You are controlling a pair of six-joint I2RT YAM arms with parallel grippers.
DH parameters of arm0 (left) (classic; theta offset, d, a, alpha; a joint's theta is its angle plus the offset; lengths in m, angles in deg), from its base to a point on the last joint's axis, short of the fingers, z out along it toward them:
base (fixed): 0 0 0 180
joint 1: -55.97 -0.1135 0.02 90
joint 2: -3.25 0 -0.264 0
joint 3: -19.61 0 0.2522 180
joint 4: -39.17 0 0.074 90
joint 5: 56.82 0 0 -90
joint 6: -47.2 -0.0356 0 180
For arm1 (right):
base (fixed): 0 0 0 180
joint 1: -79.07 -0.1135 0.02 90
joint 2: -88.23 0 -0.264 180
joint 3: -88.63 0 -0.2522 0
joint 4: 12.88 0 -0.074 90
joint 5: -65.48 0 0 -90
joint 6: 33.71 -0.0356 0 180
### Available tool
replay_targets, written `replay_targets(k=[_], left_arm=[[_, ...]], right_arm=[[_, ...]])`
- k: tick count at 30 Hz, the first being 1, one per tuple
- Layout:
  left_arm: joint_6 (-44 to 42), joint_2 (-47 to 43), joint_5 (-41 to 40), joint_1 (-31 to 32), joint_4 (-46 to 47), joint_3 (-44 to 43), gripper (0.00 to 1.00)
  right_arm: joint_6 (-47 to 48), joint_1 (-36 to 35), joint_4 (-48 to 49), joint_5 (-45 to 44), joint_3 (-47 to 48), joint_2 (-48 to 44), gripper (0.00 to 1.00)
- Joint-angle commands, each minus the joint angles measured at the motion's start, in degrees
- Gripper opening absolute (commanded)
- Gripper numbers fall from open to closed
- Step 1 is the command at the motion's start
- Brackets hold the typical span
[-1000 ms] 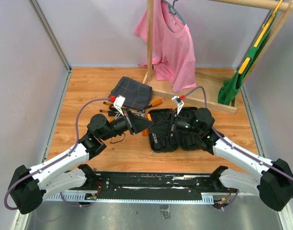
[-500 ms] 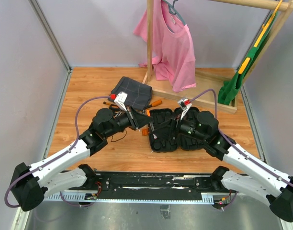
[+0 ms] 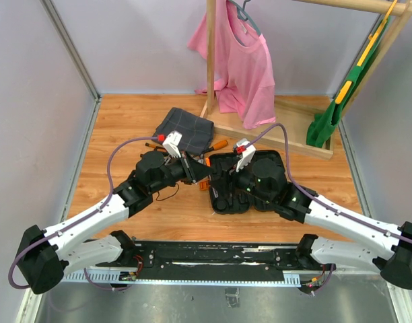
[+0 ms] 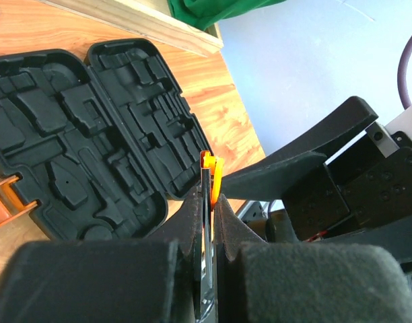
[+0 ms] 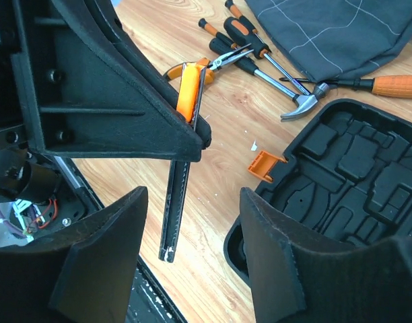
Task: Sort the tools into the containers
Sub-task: Pick up the utility knife at the center of the board.
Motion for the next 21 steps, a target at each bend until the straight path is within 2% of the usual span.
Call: replay_targets(k=[1,5,10,18,21], left_arm=[[0.07,0.45,0.08,-0.11,0.74,-1.34,0.0],[0.45,1.09,0.6,-0.11,1.25,-1.26,0.0],[0.56,1.21,0.86,-0.11,1.55,-1.13,0.01],[0.86,1.12,0.99,-0.12,1.98,-0.73,0.0],[1.04,1.28,1.23,-0.12,2.3,-0.72,0.0]], right_arm=[[1.74,-1.85,-0.46,-3.7,2.28,1.32,0.57],[1.33,-2.07,0.93,-2.47,2.17,2.36,0.51],[0.48,-2.07,1.4,-2.32,1.96,3.0,0.33],[-0.78,-2.08,2.97,-0.55,1.98,4.51,0.24],[-1.1,-2.07,3.28,-0.31,1.9,4.98,0.23]])
